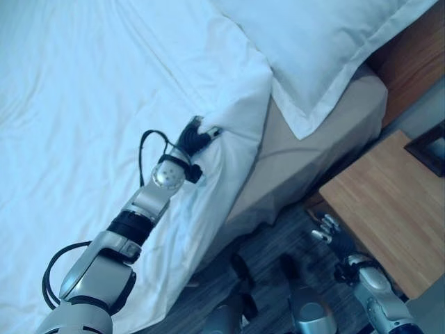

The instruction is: Making the bed.

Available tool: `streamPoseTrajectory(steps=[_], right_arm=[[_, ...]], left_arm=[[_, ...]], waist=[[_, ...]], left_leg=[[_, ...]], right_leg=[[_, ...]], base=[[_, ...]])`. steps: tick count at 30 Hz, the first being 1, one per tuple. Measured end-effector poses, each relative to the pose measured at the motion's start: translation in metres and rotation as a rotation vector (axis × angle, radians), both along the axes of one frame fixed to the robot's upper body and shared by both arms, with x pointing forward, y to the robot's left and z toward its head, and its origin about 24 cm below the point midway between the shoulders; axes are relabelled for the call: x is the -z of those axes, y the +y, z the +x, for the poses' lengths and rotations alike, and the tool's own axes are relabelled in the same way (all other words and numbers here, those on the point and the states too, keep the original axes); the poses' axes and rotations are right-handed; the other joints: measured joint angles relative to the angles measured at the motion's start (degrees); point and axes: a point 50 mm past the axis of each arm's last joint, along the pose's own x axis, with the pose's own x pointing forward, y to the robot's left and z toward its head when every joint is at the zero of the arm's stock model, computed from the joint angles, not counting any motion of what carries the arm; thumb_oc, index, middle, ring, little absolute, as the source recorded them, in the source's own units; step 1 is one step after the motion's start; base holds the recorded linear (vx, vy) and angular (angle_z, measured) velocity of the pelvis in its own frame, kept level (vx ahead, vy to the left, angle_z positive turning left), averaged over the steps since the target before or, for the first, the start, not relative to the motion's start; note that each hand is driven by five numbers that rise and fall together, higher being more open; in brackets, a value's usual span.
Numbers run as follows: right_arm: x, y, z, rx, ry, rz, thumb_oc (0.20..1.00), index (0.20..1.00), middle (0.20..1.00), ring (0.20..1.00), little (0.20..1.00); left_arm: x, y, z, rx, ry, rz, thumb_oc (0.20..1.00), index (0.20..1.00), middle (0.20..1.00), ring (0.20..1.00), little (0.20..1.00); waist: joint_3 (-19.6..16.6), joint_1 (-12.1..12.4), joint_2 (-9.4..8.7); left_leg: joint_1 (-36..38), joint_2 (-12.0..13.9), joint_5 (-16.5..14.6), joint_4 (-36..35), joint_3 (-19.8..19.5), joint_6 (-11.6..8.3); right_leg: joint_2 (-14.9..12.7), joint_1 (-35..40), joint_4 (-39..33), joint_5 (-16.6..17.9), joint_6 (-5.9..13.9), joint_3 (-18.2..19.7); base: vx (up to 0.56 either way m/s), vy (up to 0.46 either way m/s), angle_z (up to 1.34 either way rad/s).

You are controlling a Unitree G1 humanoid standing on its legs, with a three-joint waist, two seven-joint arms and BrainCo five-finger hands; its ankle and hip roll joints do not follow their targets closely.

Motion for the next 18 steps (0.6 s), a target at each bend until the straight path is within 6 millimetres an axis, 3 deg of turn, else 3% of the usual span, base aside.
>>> streamPoseTrajectory(steps=[3,8,9,10,18], right_arm=[[-0.002,0.001,0.002,-0.004,-0.009,0.0,1.0,1.0,1.0,1.0,1.0],[0.0,0.001,0.0,0.0,0.001,-0.002,1.0,1.0,1.0,1.0,1.0],[0.002,0.0,-0.002,0.002,0.008,-0.003,1.0,1.0,1.0,1.0,1.0],[0.003,0.0,-0.003,0.003,0.013,-0.003,1.0,1.0,1.0,1.0,1.0],[0.008,-0.004,-0.01,0.012,0.042,-0.012,1.0,1.0,1.0,1.0,1.0]], left_arm=[[0.021,-0.022,-0.009,0.076,0.089,-0.088,0.2,0.2,0.2,0.2,0.2],[0.055,-0.023,-0.015,0.04,0.202,-0.129,0.2,0.2,0.2,0.2,0.2],[0.057,-0.019,-0.015,0.027,0.209,-0.129,0.46,0.46,0.46,0.46,0.46],[0.056,-0.019,-0.014,0.027,0.208,-0.128,1.0,1.0,1.0,1.0,1.0],[0.061,-0.021,-0.019,0.096,0.242,-0.113,1.0,1.0,1.0,1.0,1.0]], waist=[[0.0,-0.3,0.06],[-0.1,-1.7,0.12],[-0.2,-1.7,0.21],[-0.2,-1.7,0.24],[-0.8,-1.7,1.04]], left_leg=[[0.5,0.0,-0.2,0.0,0.2,-0.32],[1.5,0.0,-0.3,0.0,1.6,-0.4],[1.7,0.0,-0.3,0.0,1.7,-0.4],[1.7,0.1,-0.3,0.0,1.8,-0.4],[2.6,0.2,-0.4,0.0,1.8,-0.4]], right_leg=[[0.0,0.1,0.3,-0.1,0.12,0.5],[-0.1,0.2,0.8,-0.1,0.26,2.1],[-0.1,0.3,0.9,-0.1,0.27,2.4],[-0.1,0.3,0.9,-0.1,0.27,2.5],[0.1,1.0,1.2,0.0,0.34,2.6]], base=[[0.0,0.037,-0.1],[-0.01,0.031,-0.15],[-0.02,0.025,-0.13],[-0.01,0.019,-0.07],[-0.01,0.004,0.0]])
